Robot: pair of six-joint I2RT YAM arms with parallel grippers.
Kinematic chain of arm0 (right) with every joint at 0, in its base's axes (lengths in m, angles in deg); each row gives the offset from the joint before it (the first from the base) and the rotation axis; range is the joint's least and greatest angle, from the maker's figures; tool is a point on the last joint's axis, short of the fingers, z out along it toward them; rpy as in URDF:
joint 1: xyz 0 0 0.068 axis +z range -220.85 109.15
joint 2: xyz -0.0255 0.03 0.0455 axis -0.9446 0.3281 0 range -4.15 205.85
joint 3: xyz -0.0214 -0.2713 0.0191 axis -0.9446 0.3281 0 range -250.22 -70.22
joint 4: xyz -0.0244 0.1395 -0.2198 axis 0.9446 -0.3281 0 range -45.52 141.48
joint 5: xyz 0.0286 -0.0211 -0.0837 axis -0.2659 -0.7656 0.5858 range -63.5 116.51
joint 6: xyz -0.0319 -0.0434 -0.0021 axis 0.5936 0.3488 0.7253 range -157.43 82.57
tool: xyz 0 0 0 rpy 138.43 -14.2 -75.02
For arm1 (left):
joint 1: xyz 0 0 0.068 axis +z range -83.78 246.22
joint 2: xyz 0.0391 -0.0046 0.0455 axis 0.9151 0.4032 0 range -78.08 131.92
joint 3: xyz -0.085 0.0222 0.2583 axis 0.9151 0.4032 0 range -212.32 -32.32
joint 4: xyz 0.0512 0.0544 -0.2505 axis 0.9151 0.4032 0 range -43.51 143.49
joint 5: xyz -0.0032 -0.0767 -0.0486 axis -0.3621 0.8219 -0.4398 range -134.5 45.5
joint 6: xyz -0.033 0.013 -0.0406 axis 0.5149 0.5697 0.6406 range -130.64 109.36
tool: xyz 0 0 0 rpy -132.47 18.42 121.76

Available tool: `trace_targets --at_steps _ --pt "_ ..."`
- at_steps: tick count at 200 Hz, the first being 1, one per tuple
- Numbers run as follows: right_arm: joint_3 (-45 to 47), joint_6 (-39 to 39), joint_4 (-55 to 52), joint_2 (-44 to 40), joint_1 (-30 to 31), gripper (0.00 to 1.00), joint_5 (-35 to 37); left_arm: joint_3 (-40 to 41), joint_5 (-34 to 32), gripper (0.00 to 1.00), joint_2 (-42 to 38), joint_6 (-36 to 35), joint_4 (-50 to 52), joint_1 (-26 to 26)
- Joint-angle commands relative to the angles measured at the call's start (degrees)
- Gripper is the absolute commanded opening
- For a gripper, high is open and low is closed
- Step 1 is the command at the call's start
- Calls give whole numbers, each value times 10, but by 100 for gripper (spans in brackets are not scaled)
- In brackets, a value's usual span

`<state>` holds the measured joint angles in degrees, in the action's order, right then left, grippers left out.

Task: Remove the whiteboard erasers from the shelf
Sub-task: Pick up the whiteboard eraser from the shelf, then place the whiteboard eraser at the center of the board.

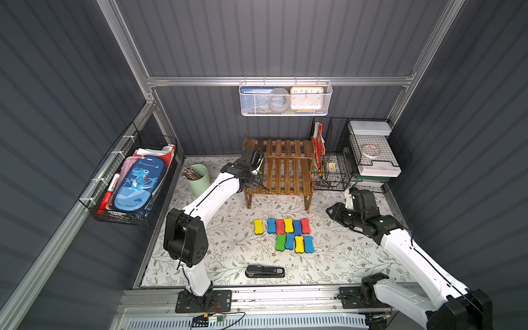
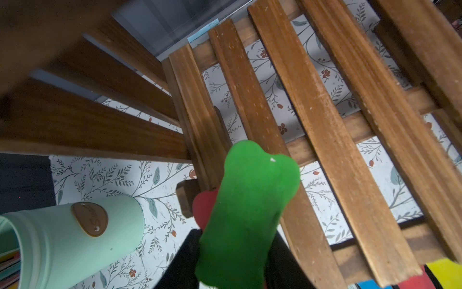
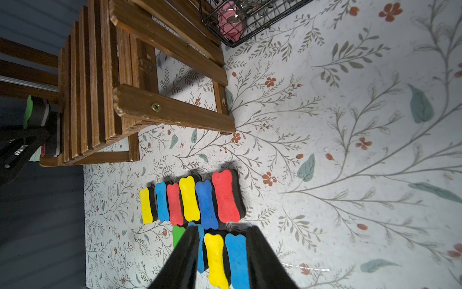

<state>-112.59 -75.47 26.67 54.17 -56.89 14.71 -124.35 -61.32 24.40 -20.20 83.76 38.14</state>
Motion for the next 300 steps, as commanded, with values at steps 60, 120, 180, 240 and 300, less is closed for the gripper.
trace_targets --at_steps 60,120,180,240,300 --pt "-3 3 6 -6 -2 37 0 -23 -1 24 -28 45 15 3" --pt "-2 4 6 -9 -2 37 -1 -19 -10 9 -40 119 54 -1" --pt "0 4 10 -21 -2 37 -1 10 -129 8 -117 315 201 -106" --pt "2 4 26 -37 -3 37 -17 143 -84 4 -138 571 311 -241" --pt "4 6 36 -34 -3 37 -54 165 38 2 -67 665 301 -258"
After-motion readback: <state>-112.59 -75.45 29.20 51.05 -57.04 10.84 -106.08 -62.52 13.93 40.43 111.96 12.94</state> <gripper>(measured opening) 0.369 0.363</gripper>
